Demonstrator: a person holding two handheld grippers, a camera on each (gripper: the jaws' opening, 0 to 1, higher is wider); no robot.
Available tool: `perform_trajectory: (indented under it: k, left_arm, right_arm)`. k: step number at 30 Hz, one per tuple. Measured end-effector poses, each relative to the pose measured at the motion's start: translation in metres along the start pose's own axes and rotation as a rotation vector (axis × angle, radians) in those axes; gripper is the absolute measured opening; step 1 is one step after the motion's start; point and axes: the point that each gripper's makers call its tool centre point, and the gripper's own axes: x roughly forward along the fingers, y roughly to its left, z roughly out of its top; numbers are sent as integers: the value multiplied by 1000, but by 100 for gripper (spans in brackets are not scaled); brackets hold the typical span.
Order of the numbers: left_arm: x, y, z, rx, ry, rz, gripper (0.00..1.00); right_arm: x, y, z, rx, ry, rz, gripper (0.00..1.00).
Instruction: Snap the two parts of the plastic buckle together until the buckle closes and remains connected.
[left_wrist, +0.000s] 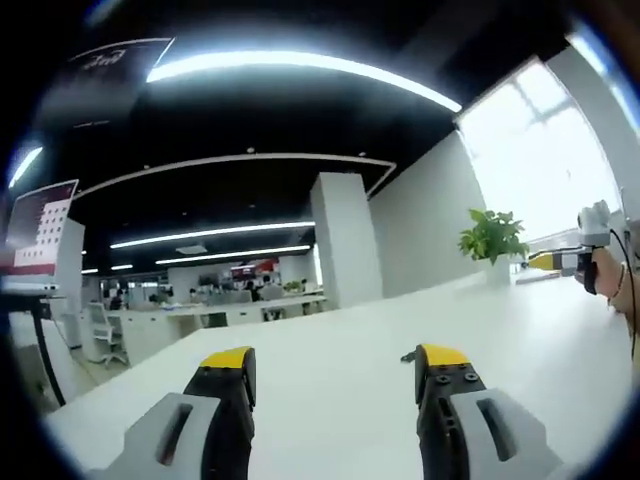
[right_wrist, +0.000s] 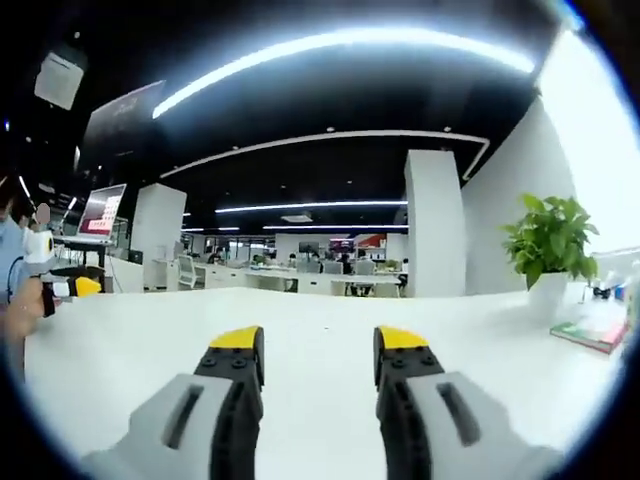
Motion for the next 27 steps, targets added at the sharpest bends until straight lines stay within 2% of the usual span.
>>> perform_trajectory:
  k: [4, 10, 17, 20, 27]
  left_arm:
    - [4, -2, -9, 16, 45, -4, 65]
    - [4, -1, -12, 49, 61, 6, 66]
    - [5, 3, -9, 35, 40, 16, 66]
    - [5, 5, -12, 40, 53, 26, 66]
    - [5, 6, -13, 103, 65, 52, 66]
  right_arm:
    - [-2, 0, 2, 2, -8, 0, 46]
    - [-1, 3, 5, -5, -22, 8, 45]
    - [2, 5, 3, -12, -16, 17, 44]
    - [4, 9, 0, -18, 2, 33, 44]
    - [4, 8, -5, -45, 29, 22, 44]
